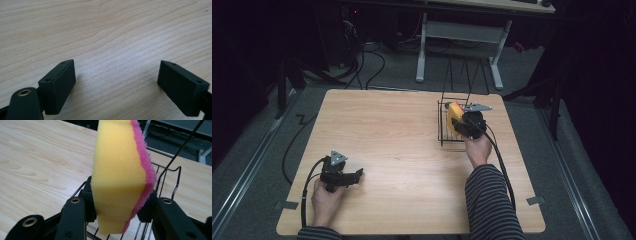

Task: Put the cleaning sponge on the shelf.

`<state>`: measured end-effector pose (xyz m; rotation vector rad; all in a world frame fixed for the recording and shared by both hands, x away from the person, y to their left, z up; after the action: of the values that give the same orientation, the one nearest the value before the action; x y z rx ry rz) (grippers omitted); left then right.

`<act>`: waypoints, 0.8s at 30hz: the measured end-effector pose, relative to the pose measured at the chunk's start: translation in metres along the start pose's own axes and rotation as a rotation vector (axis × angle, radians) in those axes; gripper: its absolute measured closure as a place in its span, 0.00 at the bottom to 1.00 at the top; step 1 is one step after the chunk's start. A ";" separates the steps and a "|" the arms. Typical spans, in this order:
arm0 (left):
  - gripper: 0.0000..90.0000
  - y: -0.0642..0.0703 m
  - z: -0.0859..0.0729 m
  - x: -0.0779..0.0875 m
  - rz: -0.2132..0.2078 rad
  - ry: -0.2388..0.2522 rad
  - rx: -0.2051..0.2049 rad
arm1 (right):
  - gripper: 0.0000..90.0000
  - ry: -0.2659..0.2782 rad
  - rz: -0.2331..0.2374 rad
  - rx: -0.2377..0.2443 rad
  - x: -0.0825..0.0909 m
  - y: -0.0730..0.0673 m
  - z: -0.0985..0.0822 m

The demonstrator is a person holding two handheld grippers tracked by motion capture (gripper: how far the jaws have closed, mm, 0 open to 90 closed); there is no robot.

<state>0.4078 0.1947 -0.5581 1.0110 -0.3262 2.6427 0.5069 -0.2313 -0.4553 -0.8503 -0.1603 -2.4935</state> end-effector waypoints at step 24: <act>0.17 0.000 0.000 0.000 -0.002 0.000 -0.004 | 0.65 -0.049 -0.027 -0.025 -0.024 0.004 -0.004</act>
<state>0.4075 0.1948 -0.5581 1.0098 -0.3300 2.6390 0.5230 -0.2261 -0.4734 -0.9266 -0.1585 -2.5061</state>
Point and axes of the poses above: each handheld gripper's, and its own axes: x roughly backward along the jaws, z roughly out of its top, y roughly to its right, the point moved 3 cm from there along -x, roughly forward along the jaws, and after that the axes turned 10 degrees about z, right-handed, at the moved point
